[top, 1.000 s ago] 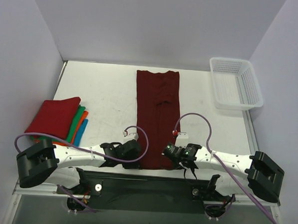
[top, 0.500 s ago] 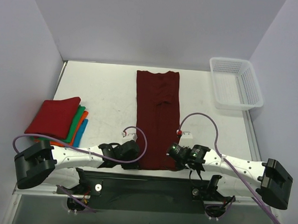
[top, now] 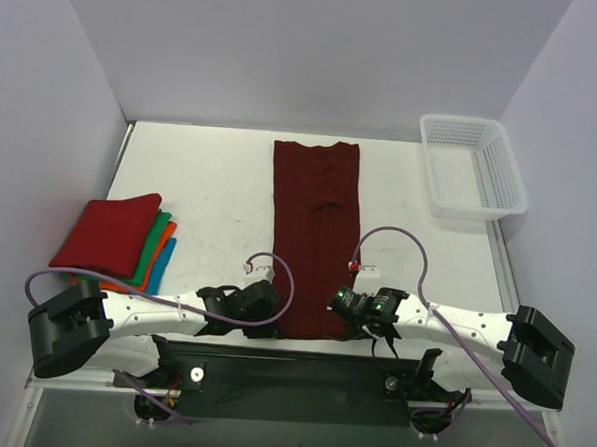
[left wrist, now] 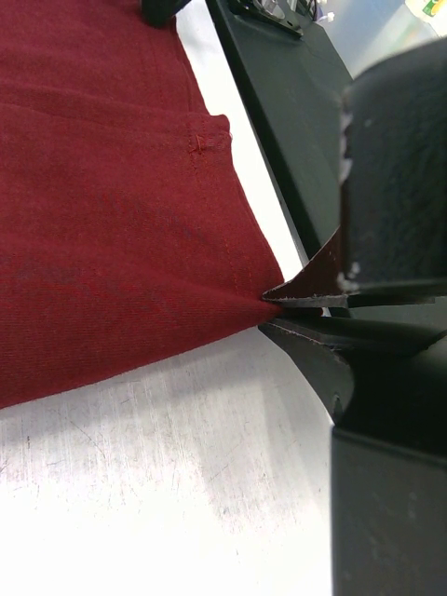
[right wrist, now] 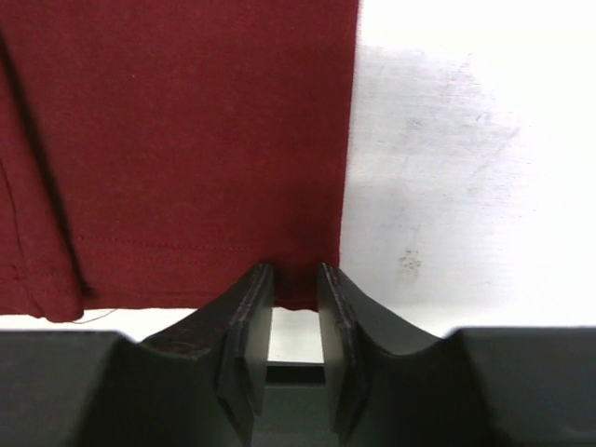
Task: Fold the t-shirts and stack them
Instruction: Rotate the tshirt 90 degrees
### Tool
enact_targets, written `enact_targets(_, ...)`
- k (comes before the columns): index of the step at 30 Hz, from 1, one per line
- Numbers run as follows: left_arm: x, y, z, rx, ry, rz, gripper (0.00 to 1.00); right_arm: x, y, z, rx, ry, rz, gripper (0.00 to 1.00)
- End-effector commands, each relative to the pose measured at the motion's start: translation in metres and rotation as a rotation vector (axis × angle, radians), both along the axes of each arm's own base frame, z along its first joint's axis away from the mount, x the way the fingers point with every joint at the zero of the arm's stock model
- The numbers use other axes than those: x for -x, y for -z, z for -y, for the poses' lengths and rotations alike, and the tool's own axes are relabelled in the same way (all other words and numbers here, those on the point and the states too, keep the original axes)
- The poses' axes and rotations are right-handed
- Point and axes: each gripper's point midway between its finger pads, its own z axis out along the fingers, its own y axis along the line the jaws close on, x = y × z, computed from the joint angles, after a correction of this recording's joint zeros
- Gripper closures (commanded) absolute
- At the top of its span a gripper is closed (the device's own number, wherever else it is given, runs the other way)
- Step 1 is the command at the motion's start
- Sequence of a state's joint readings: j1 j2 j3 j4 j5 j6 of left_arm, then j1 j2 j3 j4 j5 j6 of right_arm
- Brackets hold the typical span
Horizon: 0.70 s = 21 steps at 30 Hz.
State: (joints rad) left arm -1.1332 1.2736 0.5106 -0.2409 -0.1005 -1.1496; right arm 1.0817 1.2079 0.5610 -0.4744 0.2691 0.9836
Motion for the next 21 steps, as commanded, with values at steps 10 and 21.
enact_targets(10,0.016,0.024,-0.034,-0.131,0.004,-0.048,0.94,0.006,0.006,0.01,0.012,0.012,-0.004,0.92)
enact_targets(21,0.017,0.023,-0.039,-0.139,0.001,-0.052,0.94,0.01,0.001,0.026,-0.008,0.03,0.003,1.0)
